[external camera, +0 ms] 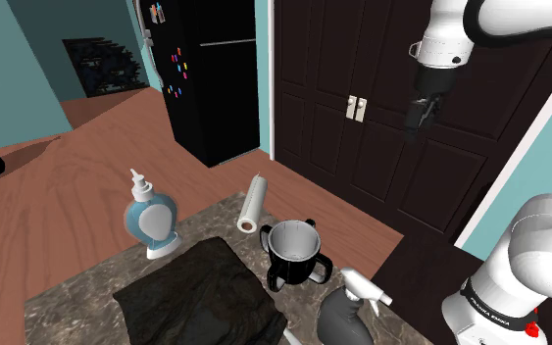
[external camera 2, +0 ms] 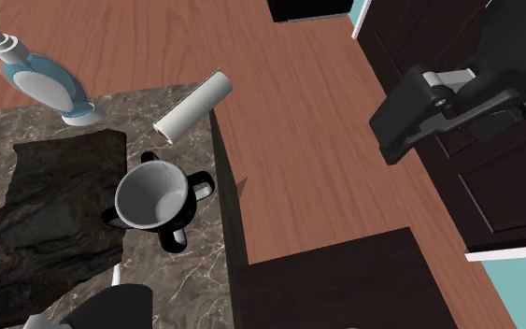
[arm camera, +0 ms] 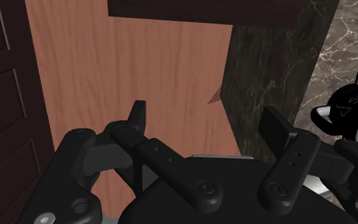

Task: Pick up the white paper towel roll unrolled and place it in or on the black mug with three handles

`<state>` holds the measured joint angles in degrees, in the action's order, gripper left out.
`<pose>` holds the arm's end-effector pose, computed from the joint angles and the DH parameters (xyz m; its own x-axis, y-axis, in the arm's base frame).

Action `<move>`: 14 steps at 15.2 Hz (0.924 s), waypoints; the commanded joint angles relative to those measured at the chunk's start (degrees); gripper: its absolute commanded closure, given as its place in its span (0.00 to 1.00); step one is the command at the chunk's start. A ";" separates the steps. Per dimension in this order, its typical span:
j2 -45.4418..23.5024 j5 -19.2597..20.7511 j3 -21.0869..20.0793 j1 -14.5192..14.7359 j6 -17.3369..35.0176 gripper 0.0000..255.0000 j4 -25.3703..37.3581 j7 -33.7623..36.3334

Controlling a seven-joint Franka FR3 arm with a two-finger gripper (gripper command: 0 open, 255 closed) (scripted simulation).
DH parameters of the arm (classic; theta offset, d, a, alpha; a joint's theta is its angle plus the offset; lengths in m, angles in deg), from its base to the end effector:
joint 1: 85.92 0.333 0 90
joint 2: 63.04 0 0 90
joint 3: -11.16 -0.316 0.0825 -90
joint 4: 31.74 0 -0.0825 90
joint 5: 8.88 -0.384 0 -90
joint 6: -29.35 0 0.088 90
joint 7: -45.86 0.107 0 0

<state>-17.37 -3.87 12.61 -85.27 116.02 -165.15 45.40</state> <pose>0.2980 -0.0165 0.6019 0.9998 -0.0031 -0.0193 -0.0017 -0.9976 0.0691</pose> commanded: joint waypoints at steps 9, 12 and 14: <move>-3.88 -9.58 -5.85 0.08 14.26 0.00 -7.60 15.36; -6.94 -12.87 -8.21 0.26 20.34 0.00 -9.06 20.63; -9.46 -14.91 -9.81 0.35 24.54 0.00 -9.57 23.99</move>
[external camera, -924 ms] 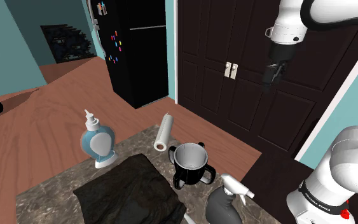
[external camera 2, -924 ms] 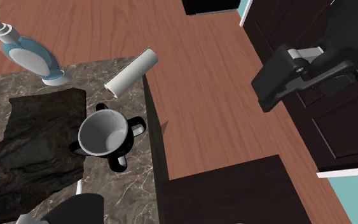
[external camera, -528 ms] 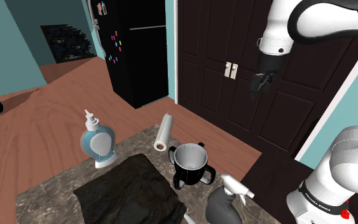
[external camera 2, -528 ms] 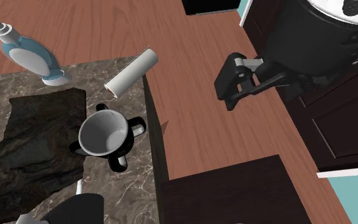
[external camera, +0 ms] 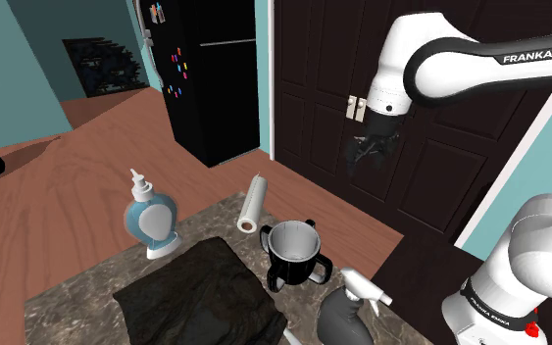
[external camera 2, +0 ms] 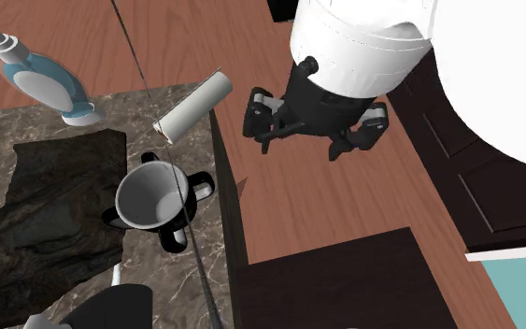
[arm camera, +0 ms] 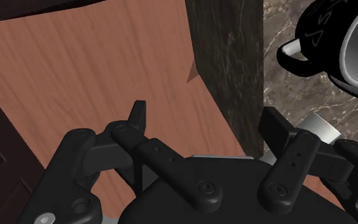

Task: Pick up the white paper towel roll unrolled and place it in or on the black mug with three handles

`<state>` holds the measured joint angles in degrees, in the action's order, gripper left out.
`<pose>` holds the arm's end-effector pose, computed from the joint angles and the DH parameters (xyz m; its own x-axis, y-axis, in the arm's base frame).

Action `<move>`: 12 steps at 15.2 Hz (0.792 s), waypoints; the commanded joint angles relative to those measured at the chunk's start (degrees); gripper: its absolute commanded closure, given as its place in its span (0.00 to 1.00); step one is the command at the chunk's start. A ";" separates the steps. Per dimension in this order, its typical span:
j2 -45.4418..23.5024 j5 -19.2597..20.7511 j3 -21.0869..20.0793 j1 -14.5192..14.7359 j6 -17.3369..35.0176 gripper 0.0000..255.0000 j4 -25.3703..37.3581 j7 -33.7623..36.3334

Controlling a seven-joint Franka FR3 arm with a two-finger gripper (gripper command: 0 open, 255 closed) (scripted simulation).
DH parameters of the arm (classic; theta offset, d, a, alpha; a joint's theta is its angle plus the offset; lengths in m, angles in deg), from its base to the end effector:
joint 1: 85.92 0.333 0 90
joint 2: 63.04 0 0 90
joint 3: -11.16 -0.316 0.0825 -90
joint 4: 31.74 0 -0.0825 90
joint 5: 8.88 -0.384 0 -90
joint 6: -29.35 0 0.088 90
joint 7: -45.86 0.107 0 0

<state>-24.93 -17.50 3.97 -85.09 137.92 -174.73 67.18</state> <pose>0.3527 0.0651 0.5106 0.9545 -0.2966 0.0317 -0.2930 -0.9523 -0.0853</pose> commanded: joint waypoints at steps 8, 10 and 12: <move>-15.22 -7.42 -7.39 0.02 19.60 0.00 1.85 14.99; -19.15 -8.20 -8.82 -0.20 23.65 0.00 3.25 18.18; -23.23 -8.55 -10.14 -0.47 27.54 0.00 5.00 21.46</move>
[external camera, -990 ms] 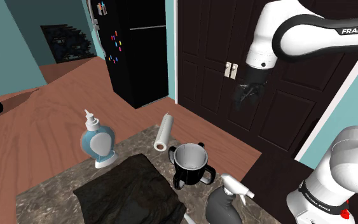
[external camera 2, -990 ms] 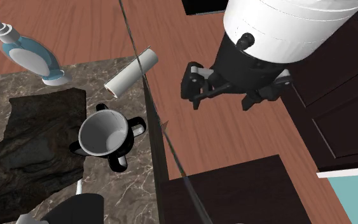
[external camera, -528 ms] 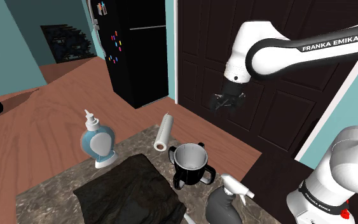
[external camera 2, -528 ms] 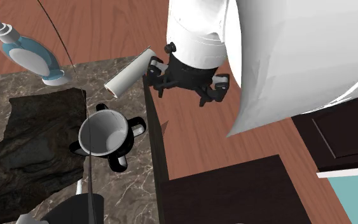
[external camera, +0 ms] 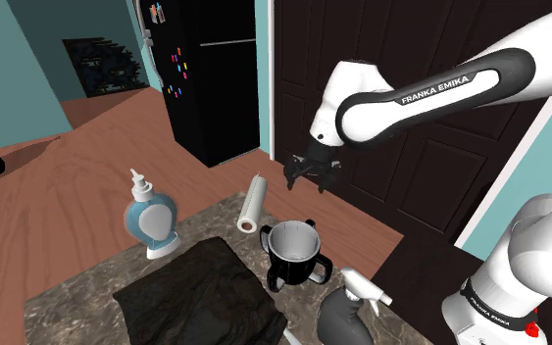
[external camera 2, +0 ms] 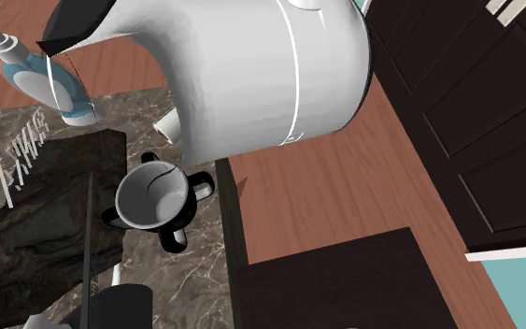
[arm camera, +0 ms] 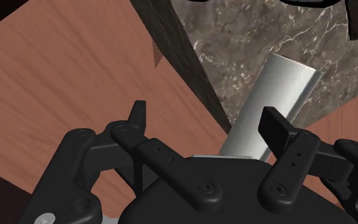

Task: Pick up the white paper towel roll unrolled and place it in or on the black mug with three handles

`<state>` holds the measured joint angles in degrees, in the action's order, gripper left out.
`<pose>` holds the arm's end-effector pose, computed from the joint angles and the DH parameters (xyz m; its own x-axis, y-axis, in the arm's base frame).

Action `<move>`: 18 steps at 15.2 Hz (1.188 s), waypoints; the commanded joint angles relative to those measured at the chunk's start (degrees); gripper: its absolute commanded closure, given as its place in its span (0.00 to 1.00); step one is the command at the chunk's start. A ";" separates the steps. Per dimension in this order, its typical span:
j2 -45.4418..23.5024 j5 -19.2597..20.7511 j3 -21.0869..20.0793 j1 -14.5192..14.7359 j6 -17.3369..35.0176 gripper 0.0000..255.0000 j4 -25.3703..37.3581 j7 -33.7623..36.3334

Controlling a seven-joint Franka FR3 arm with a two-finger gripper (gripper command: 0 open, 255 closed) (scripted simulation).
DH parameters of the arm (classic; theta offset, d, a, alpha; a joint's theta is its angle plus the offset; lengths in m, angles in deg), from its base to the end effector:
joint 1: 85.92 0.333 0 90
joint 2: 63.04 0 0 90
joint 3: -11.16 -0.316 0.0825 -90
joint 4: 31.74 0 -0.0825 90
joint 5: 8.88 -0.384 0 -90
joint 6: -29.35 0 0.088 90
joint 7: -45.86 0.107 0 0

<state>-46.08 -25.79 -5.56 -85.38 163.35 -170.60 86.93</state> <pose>0.4433 0.1457 0.4346 0.8206 -0.5704 0.0348 -0.5458 -0.8004 -0.2478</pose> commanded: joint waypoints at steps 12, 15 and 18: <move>-24.98 6.17 -3.51 0.08 19.10 0.00 14.48 21.38; -27.29 7.27 -3.24 0.64 20.86 0.00 15.00 22.12; -29.31 8.24 -2.94 1.16 22.30 0.00 15.55 22.78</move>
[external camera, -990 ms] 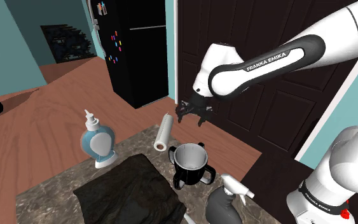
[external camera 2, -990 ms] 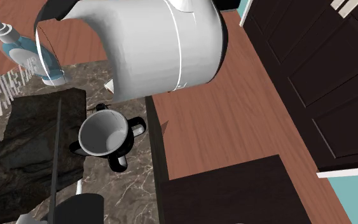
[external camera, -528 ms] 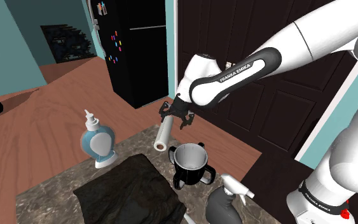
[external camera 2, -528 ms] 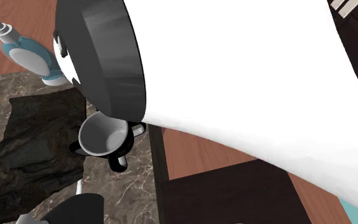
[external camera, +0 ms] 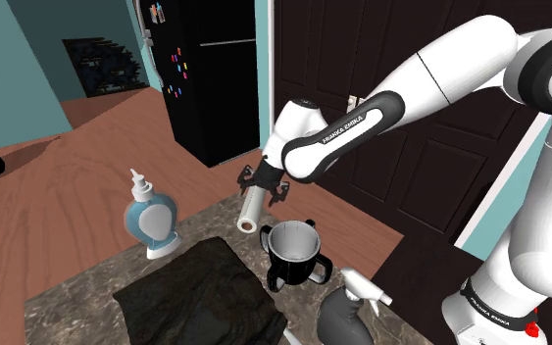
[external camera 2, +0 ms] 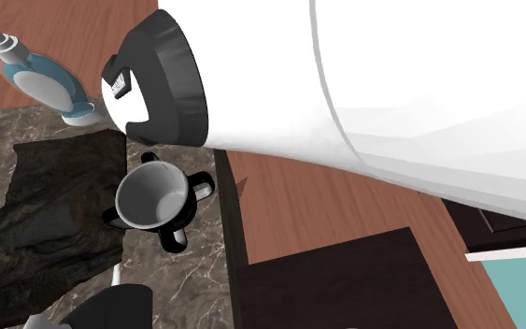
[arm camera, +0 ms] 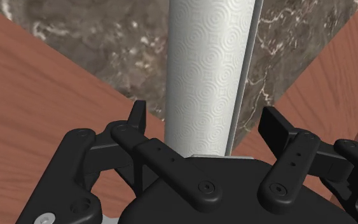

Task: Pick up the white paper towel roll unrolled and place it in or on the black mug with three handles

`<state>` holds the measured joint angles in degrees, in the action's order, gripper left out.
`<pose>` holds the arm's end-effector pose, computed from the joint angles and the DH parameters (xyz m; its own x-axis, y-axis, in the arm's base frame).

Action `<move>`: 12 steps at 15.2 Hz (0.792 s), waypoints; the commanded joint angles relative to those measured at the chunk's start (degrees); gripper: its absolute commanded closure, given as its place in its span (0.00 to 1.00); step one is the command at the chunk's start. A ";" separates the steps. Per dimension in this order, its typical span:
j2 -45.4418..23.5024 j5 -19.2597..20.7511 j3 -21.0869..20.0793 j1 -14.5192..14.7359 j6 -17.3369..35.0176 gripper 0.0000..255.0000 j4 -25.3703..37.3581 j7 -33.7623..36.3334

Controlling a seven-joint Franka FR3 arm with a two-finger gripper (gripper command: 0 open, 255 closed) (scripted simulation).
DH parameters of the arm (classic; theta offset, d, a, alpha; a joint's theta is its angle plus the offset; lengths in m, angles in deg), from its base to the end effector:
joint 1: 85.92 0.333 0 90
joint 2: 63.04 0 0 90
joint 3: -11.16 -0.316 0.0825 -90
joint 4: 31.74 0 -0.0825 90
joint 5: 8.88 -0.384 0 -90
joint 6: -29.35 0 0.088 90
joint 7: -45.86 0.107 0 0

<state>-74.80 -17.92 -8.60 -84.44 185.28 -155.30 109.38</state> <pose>0.5569 0.2049 0.3476 0.6307 -0.7760 -0.0073 -0.7169 -0.5791 -0.3882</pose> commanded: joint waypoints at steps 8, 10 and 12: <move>-0.59 0.36 0.11 0.22 0.37 0.00 0.24 0.33; -0.59 0.36 0.11 0.22 0.37 1.00 0.24 0.33; -0.60 0.36 0.11 0.22 0.37 1.00 0.25 0.32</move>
<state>-75.37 -17.57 -8.49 -84.22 185.65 -155.05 109.70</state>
